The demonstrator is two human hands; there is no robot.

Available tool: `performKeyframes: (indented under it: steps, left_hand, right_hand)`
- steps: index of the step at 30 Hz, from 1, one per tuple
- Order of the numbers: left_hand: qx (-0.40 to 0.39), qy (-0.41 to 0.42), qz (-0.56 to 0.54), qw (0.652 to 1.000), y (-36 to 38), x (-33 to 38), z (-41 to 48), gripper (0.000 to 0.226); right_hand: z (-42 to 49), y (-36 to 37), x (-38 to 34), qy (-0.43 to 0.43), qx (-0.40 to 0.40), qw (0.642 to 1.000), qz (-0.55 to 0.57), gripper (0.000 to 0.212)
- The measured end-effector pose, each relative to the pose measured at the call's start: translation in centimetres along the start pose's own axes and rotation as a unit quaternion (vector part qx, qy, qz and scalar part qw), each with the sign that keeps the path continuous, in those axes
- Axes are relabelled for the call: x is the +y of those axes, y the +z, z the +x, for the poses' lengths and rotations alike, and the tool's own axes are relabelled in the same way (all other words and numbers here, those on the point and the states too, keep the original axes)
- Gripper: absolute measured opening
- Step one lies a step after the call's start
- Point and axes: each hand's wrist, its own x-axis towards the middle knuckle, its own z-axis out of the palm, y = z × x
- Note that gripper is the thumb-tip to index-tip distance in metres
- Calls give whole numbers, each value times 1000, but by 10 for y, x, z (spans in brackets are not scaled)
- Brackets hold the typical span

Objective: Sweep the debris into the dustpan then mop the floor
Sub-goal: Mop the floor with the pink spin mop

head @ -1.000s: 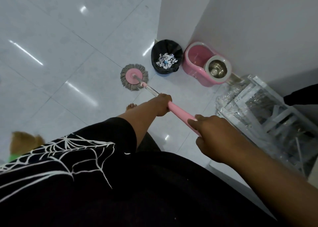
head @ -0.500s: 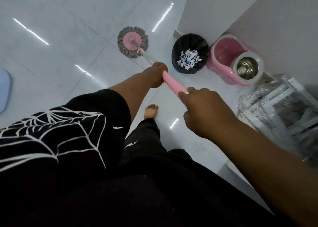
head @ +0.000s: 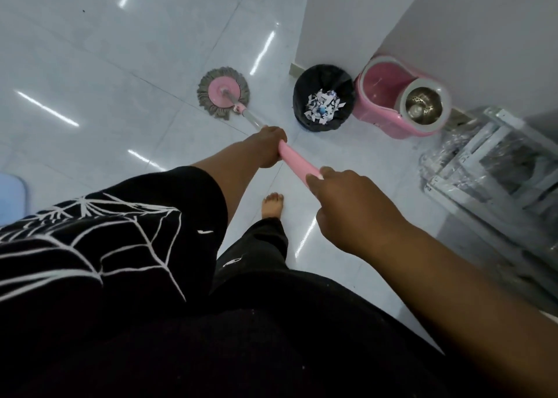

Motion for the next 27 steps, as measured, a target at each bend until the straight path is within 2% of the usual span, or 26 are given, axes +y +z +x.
performKeyframes:
  steps: [12,13,15,17,21,27]
  left_hand:
    - [-76,121,95,985,146,98,-145,28]
    - [-74,127,101,984,154,101,-153,27]
    - [-67,128,111,983,166,101,-167,28]
    - [-66,126,116,983,173,98,-174,31]
    - [-67,132,99,984,168,85,-173,34]
    - [-54,119,64,989,121,67,-130,37]
  right_hand:
    - [-229,91,-43,107,-32,994,18,30]
    - [-242,95,-47,107,-37,993,22,36]
    - [-261,103,-53,100,-59,993,34,63]
    - [-269,111,-62,97,-82,991,29,83]
    - [-257,119,-72,99,-49,994,-12,69]
    - [-191,86,-56,89,-54,994,-17,64]
